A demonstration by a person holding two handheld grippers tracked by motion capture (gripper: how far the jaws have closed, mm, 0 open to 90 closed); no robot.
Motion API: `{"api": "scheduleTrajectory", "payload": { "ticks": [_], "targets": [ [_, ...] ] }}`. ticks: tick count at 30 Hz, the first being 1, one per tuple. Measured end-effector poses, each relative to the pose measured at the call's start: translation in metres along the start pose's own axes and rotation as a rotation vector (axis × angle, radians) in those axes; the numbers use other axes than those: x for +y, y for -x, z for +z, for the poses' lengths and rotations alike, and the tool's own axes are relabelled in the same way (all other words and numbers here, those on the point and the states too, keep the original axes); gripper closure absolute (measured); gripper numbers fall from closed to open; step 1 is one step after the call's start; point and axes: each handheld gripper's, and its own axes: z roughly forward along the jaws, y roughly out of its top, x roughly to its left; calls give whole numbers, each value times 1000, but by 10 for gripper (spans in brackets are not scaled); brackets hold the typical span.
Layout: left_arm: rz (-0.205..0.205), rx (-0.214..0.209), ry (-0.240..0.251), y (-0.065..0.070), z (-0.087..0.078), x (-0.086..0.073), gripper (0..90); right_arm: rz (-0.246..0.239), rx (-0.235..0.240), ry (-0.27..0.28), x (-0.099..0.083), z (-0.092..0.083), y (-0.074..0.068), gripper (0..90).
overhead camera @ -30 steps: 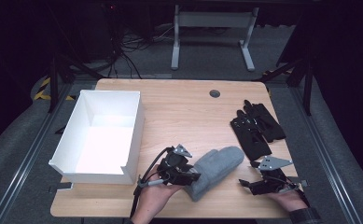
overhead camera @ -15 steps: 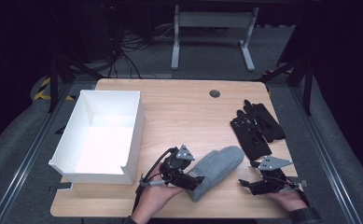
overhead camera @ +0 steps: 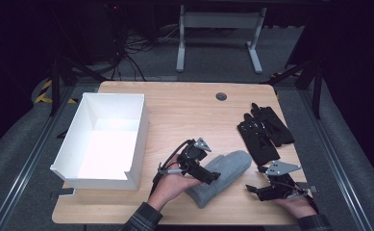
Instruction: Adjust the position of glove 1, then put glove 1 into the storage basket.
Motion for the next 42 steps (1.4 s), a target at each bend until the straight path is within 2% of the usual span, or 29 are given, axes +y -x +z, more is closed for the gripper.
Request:
{"api": "scheduleTrajectory", "payload": {
  "ticks": [2, 4, 6, 9, 10, 14, 15, 17, 21, 23, 25, 28, 32, 38, 42],
  "targets": [
    [0, 3, -35, 1, 9, -1, 38, 0, 0, 0, 0, 0, 0, 148],
    [-2, 4, -43, 1, 12, -2, 36, 0, 0, 0, 0, 0, 0, 147],
    [-8, 2, -74, 0, 21, -6, 32, 0, 0, 0, 0, 0, 0, 147],
    [-28, -25, -90, -2, 29, -11, 29, 0, 0, 0, 0, 0, 0, 148],
    [-23, -46, -96, -3, 30, -12, 32, 2, 2, 1, 0, 0, 0, 147],
    [-23, -64, -96, -5, 32, -15, 76, 1, 0, 0, 0, 0, 0, 147],
    [-29, -89, -88, -6, 33, -16, 76, 0, 0, 0, 0, 0, 0, 147],
    [-36, -118, -88, -7, 35, -18, 141, 1, 0, 0, 0, 0, 0, 147],
    [-63, -160, -109, -8, 36, -19, 206, 1, 0, 0, 0, 0, 0, 147],
    [-73, -189, -115, -9, 36, -19, 286, 1, 1, 0, 0, 0, 0, 147],
    [-75, -198, -119, -9, 36, -19, 309, 1, 2, 1, 0, 0, 0, 147],
    [-86, -226, -132, -11, 36, -18, 419, 1, 2, 1, 0, 0, 0, 147],
    [-89, -233, -128, -11, 33, -16, 555, 1, 2, 1, 0, 0, 0, 147],
    [-96, -233, -103, -11, 24, -15, 636, 1, 3, 1, 0, 0, 0, 147],
    [-83, -223, -100, -8, 19, -13, 666, 0, 2, 0, 0, 0, 0, 147]
  ]
}}
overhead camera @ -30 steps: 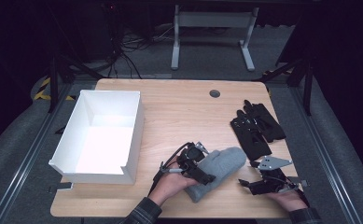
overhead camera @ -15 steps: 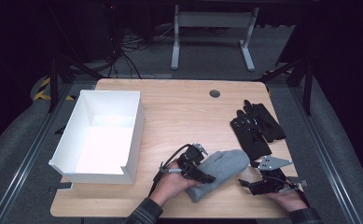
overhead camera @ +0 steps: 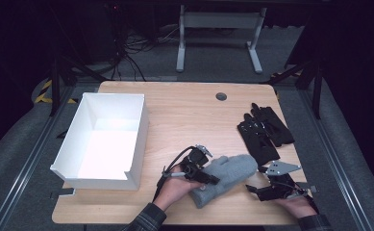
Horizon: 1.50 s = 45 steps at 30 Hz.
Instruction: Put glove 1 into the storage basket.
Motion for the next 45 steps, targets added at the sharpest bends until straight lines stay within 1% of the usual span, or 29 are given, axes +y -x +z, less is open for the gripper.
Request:
{"api": "scheduleTrajectory", "payload": {
  "ticks": [4, 7, 9, 10, 11, 12, 13, 18, 21, 24, 25, 27, 28, 29, 31, 32, 33, 39, 43, 44, 45],
  "targets": [
    [15, 17, 11, 4, -7, 1, 695, 0, 0, 0, 0, 0, 0, 147],
    [21, 38, 34, 6, -14, 2, 710, 0, 0, 0, 0, 0, 0, 148],
    [20, 38, 42, 6, -16, 2, 713, 0, 0, 0, 0, 0, 0, 147],
    [27, 49, 45, 6, -20, 2, 713, 0, 1, 1, 0, 0, 0, 148],
    [25, 50, 52, 6, -22, 2, 716, 0, 0, 0, 0, 0, 0, 147],
    [26, 54, 59, 7, -29, 3, 716, 0, 0, 0, 0, 0, 0, 147],
    [26, 54, 59, 7, -29, 3, 716, 0, 0, 0, 0, 0, 0, 147],
    [23, 74, 96, 9, -49, 5, 716, 0, 0, 0, 0, 0, 0, 147],
    [11, 88, 111, 12, -64, 7, 716, 0, 0, 0, 0, 0, 0, 147],
    [1, 115, 126, 14, -81, 9, 716, 0, 0, 0, 0, 0, 0, 147],
    [1, 115, 126, 14, -81, 9, 716, 0, 0, 0, 0, 0, 0, 147],
    [-8, 129, 141, 16, -91, 10, 716, -1, -1, 0, 0, 0, 0, 147],
    [-10, 128, 141, 16, -95, 11, 716, -1, -1, 0, 0, 0, 0, 147],
    [-18, 139, 150, 17, -105, 12, 716, 0, -1, 0, 0, 0, 0, 147],
    [-20, 154, 155, 19, -115, 14, 715, 0, -1, 0, 0, 0, 0, 147],
    [-20, 154, 155, 19, -115, 14, 715, -1, -1, 0, 0, 0, 0, 148],
    [-20, 160, 159, 19, -121, 14, 715, -1, -1, 0, 0, 0, 0, 148],
    [-35, 191, 214, 21, -162, 15, 715, -1, 0, 0, 0, 0, 0, 147],
    [-50, 209, 250, 19, -186, 13, 715, -1, 0, 2, 0, 0, 0, 147],
    [-55, 219, 260, 18, -194, 11, 715, 0, 0, 1, 0, 0, 0, 148],
    [-65, 231, 280, 16, -204, 9, 715, 0, 1, 1, 0, 0, 0, 148]
  ]
}}
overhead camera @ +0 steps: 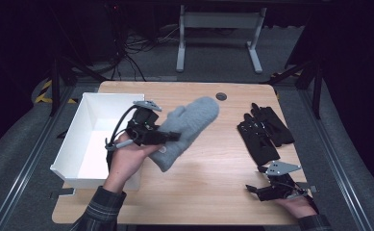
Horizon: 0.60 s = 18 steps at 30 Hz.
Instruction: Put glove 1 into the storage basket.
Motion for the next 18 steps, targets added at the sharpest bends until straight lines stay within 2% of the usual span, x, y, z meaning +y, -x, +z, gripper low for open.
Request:
{"api": "scheduleTrajectory", "payload": {
  "ticks": [1, 4, 9, 18],
  "targets": [
    [0, 0, 0, 0, 0, 0, 715, 0, 0, 0, 0, 0, 0, 148],
    [-14, 33, 20, -9, -19, 0, 715, -1, -1, -1, 0, 0, 0, 147],
    [-42, 74, 48, -19, -42, -4, 715, 0, -1, -1, 0, 0, 0, 148],
    [-95, 134, 100, -40, -80, -20, 715, 0, -2, -1, 0, 0, 0, 148]
  ]
}}
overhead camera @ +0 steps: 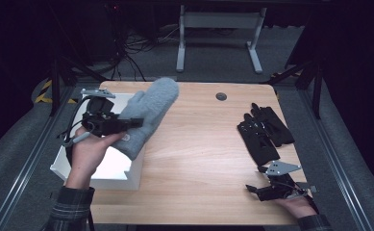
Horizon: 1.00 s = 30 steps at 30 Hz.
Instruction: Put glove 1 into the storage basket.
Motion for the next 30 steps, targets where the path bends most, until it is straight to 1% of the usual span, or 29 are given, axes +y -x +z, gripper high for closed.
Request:
{"api": "scheduleTrajectory", "payload": {
  "ticks": [4, 8, 10, 11, 13, 17, 20, 30],
  "targets": [
    [-42, 34, 23, -12, -15, -9, 715, 0, 0, 0, 0, 0, 0, 148],
    [-82, 69, 32, -26, -26, -18, 714, 0, -1, 0, 0, 0, 0, 149],
    [-97, 91, 37, -32, -29, -23, 714, 0, 0, 0, 0, 0, 0, 149],
    [-116, 97, 41, -36, -31, -27, 714, 0, -1, 0, 0, 0, 0, 149],
    [-138, 112, 44, -42, -30, -33, 714, 2, -2, 0, 0, 0, 0, 149],
    [-178, 146, 43, -54, -25, -45, 713, 2, -2, 1, 0, 0, 0, 149],
    [-215, 166, 33, -65, -17, -55, 712, 3, -2, 1, 0, 0, 0, 149],
    [-312, 226, -24, -98, 17, -83, 708, 2, -2, 1, 0, 0, 0, 149]
  ]
}}
